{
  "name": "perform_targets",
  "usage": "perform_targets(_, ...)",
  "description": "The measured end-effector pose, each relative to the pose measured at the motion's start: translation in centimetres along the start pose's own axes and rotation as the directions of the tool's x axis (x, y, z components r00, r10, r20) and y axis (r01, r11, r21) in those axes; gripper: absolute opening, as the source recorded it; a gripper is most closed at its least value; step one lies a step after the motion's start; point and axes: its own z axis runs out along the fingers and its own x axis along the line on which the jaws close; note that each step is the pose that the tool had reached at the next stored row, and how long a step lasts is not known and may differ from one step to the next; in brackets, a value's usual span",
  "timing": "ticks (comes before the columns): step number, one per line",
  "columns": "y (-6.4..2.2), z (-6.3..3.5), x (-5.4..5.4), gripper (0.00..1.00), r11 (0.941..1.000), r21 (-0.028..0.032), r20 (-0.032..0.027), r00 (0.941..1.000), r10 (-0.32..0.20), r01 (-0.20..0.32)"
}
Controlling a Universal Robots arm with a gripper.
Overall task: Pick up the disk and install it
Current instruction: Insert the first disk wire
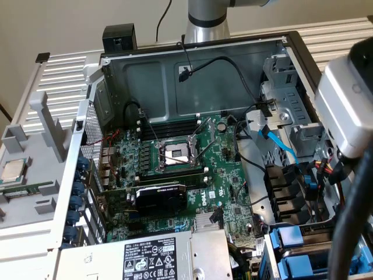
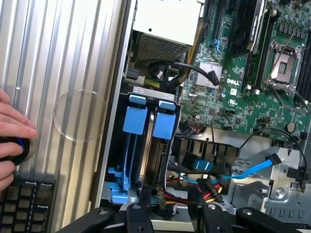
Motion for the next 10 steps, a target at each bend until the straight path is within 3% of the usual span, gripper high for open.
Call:
perform_targets(2,0.01,0.06,0.27,0.43,1.0000,0.0006,0.0161,0.9999,0.001,-0.001)
perform_targets(4,0.06,0.20,0.51,0.43,1.0000,-0.0007,0.0267,0.9996,0.000,0.000)
perform_targets(10,0.17,1.02,0.94,0.43,0.9996,-0.0054,0.0388,0.9989,-0.027,0.027)
